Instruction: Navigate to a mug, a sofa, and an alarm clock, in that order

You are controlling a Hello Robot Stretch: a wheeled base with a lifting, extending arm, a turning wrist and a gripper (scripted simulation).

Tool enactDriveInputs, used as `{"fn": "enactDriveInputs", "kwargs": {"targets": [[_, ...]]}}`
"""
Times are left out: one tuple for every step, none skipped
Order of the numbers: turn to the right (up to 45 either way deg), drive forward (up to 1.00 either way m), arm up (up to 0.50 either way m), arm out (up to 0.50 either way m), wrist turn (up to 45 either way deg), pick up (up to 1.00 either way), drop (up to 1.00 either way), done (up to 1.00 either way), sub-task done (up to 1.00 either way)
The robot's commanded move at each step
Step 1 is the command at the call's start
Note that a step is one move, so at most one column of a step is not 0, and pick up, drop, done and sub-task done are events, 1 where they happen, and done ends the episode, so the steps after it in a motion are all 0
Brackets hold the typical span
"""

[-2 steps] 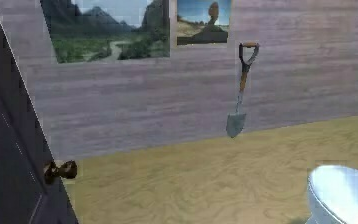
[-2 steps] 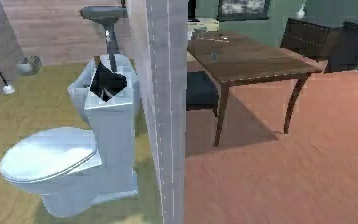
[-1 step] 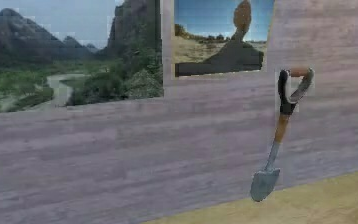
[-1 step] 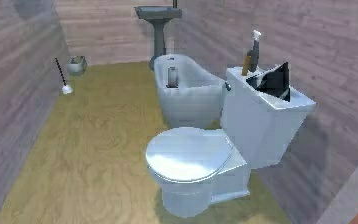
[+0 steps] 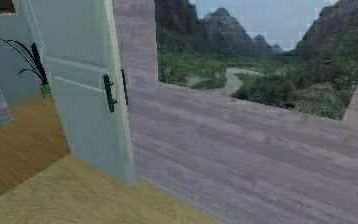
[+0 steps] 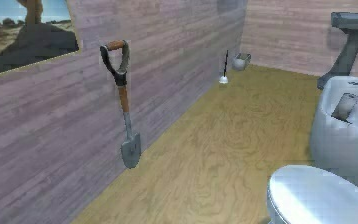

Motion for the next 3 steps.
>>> {"fn": "enactDriveInputs", "kwargs": {"targets": [[-3.0, 0.0, 0.0, 0.0, 0.0, 0.0, 0.0, 0.0, 0.0], [0.0, 0.4, 0.0, 0.0, 0.0, 0.0, 0.0, 0.0, 0.0], [-45.0, 0.0, 0.0, 0.0, 0.0, 0.0, 0.0, 0.0, 0.0]]}}
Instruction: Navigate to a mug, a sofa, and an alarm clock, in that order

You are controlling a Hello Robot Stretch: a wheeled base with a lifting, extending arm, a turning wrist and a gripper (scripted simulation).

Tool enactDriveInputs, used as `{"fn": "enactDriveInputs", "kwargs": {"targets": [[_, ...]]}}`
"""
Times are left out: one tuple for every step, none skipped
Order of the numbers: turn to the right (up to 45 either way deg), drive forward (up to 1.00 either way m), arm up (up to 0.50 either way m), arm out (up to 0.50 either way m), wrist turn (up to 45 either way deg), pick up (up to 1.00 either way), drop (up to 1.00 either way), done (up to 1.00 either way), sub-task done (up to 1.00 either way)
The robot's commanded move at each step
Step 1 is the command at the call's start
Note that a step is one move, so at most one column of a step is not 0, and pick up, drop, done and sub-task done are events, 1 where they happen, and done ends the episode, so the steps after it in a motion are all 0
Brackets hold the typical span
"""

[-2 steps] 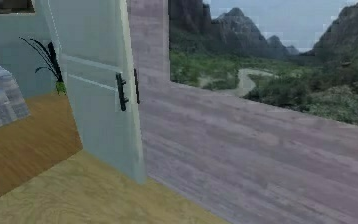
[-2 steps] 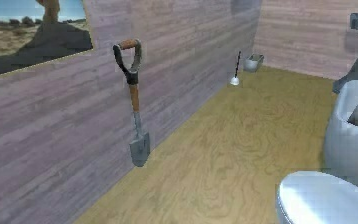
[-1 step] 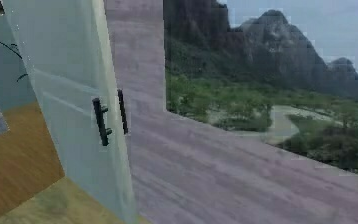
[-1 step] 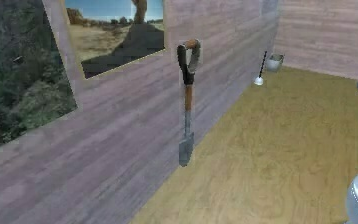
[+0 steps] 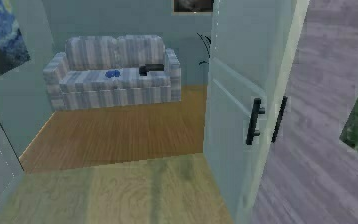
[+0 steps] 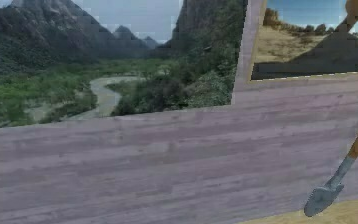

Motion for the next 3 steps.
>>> {"fn": "enactDriveInputs", "kwargs": {"targets": [[-9.0, 0.0, 0.0, 0.0, 0.0, 0.0, 0.0, 0.0, 0.0], [0.0, 0.45, 0.0, 0.0, 0.0, 0.0, 0.0, 0.0, 0.0], [-3.0, 0.0, 0.0, 0.0, 0.0, 0.0, 0.0, 0.0, 0.0]]}}
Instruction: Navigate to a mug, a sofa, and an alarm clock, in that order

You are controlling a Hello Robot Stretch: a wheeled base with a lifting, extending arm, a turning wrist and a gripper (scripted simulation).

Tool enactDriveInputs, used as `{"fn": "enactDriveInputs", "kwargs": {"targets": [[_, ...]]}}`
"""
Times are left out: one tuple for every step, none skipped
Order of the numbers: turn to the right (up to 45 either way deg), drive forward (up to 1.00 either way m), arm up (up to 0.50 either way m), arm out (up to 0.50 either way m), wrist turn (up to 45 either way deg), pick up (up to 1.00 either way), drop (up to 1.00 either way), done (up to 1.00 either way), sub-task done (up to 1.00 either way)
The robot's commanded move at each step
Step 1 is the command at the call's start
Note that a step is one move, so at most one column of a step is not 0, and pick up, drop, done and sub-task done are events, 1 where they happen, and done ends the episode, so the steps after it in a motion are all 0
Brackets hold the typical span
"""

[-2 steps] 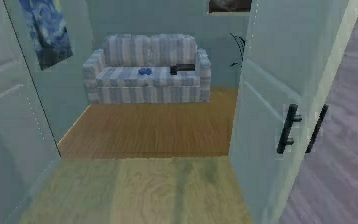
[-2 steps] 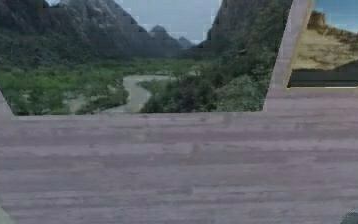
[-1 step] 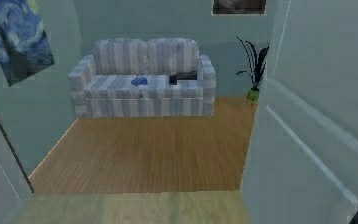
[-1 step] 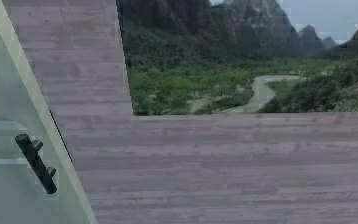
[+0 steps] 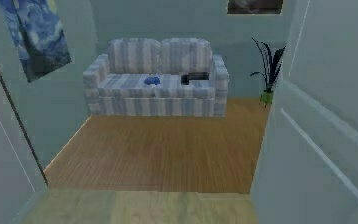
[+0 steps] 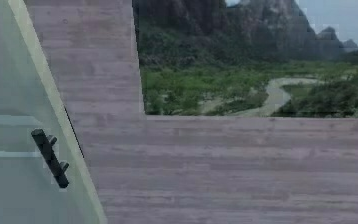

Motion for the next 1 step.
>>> {"fn": "enactDriveInputs", "kwargs": {"targets": [[0.0, 1.0, 0.0, 0.0, 0.0, 0.0, 0.0, 0.0, 0.0]]}}
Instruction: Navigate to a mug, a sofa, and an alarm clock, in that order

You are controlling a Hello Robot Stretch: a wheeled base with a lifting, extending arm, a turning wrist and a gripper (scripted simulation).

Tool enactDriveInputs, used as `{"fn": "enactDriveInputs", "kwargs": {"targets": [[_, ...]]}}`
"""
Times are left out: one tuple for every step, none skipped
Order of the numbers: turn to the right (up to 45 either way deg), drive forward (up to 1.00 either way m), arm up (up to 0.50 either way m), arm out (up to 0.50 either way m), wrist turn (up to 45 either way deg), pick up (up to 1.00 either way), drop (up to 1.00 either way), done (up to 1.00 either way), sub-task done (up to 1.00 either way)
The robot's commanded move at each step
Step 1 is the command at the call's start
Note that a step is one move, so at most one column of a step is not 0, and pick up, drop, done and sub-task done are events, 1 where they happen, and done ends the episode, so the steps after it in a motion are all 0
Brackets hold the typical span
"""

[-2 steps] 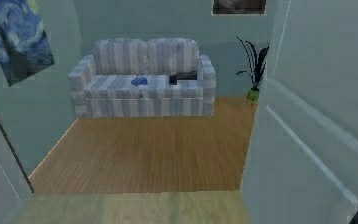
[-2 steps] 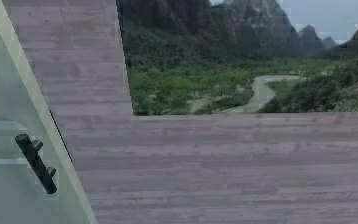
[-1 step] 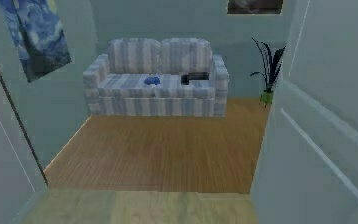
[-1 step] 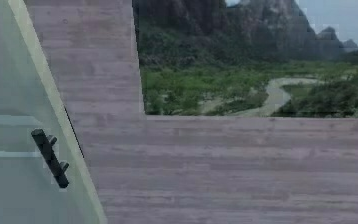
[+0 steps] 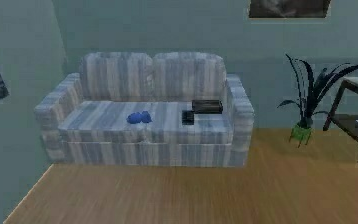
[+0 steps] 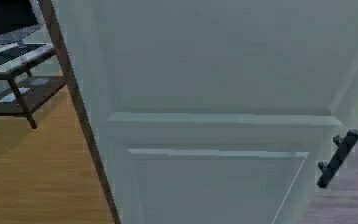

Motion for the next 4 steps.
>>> {"fn": "enactDriveInputs", "kwargs": {"targets": [[0.0, 0.85, 0.0, 0.0, 0.0, 0.0, 0.0, 0.0, 0.0], [-15.0, 0.0, 0.0, 0.0, 0.0, 0.0, 0.0, 0.0, 0.0], [0.0, 0.0, 0.0, 0.0, 0.0, 0.0, 0.0, 0.0, 1.0], [-45.0, 0.0, 0.0, 0.0, 0.0, 0.0, 0.0, 0.0, 0.0]]}}
